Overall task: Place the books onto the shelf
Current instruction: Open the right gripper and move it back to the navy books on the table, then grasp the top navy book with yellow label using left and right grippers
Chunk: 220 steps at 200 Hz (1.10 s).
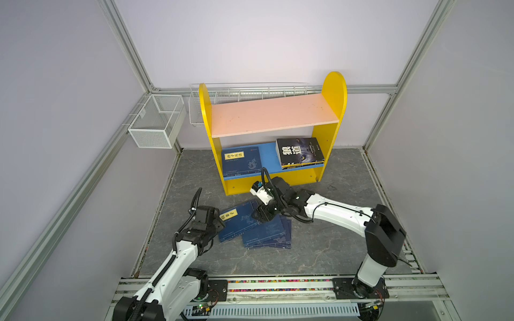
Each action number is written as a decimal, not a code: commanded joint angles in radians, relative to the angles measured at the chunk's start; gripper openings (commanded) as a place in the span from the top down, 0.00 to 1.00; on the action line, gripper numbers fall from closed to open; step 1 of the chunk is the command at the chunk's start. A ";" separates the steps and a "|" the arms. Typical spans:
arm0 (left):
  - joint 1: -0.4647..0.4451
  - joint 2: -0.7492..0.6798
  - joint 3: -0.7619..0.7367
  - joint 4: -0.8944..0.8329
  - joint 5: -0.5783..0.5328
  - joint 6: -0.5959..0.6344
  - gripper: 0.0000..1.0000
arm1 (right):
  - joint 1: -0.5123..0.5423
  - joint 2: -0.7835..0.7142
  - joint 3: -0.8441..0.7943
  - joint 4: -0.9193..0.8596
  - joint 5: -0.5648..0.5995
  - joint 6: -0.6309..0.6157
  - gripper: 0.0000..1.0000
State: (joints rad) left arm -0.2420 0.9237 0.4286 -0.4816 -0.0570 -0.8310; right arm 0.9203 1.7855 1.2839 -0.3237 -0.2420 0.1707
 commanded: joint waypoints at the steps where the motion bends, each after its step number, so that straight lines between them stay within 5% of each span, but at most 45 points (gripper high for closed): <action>1: 0.004 0.026 0.018 0.020 0.087 0.074 0.29 | -0.006 0.045 -0.004 0.001 -0.072 -0.027 0.32; 110: 0.002 0.368 0.099 0.102 0.309 0.189 0.36 | -0.053 0.161 0.053 -0.052 -0.112 0.004 0.32; 169: -0.016 0.388 0.116 0.123 0.360 0.219 0.41 | -0.101 0.128 -0.002 -0.016 -0.104 0.055 0.32; 220: -0.124 0.437 0.190 0.116 0.409 0.272 0.48 | -0.117 0.093 -0.037 0.046 -0.200 0.062 0.34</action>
State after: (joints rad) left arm -0.3058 1.3228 0.5747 -0.3450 0.2478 -0.6163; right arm 0.7921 1.8977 1.2797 -0.3084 -0.3622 0.2268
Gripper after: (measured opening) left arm 0.545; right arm 0.669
